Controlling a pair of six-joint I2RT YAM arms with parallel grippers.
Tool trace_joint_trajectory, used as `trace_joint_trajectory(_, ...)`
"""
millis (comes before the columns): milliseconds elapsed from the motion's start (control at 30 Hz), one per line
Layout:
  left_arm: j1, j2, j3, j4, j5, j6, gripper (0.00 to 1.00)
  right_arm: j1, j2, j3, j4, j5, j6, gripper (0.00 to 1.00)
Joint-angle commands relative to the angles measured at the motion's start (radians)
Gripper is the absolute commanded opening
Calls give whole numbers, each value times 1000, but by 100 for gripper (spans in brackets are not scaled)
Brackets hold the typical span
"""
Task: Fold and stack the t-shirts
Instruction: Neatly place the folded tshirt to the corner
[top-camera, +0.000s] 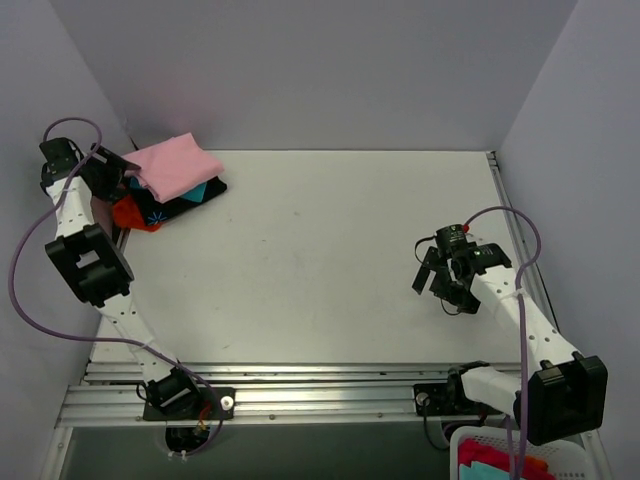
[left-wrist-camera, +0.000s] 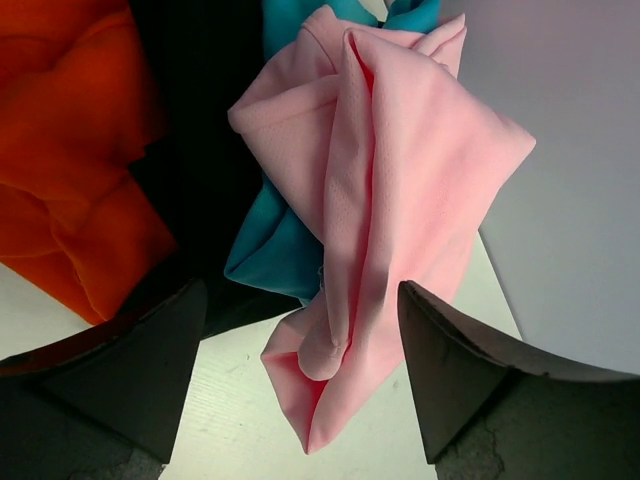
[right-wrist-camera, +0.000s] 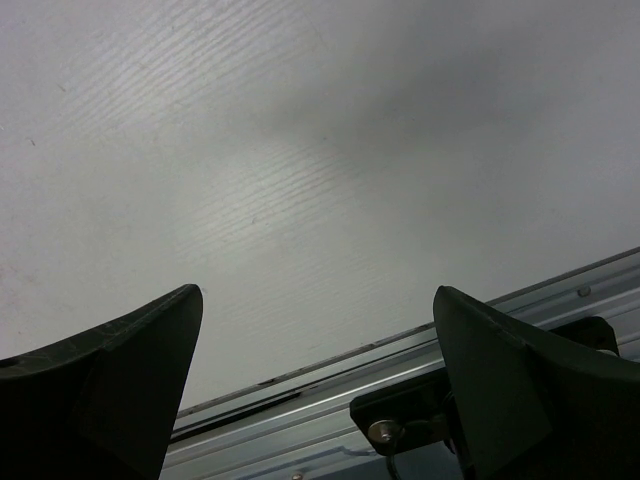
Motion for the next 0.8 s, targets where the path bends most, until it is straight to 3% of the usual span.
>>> trace_joint_trajectory(0, 102, -53, 58, 8, -188, -52, 86, 10, -57, -30, -73, 13, 21, 96)
trace_joint_trajectory(300, 100, -347, -8, 86, -226, -73, 88, 12, -132, 30, -93, 18, 43, 96)
trace_joint_trajectory(567, 110, -884, -517, 183, -373, -105, 89, 26, -131, 117, -4, -25, 49, 96)
trace_joint_trajectory(700, -71, -995, -745, 262, -269, -137, 88, 45, -118, 172, 71, -83, 26, 96)
trace_joint_trajectory(733, -210, -1006, -787, 286, -257, -125, 88, 50, -103, 210, 89, -91, 0, 96)
trace_joint_trajectory(767, -281, -1004, -819, 287, -254, -111, 88, 53, -91, 235, 88, -87, -12, 96)
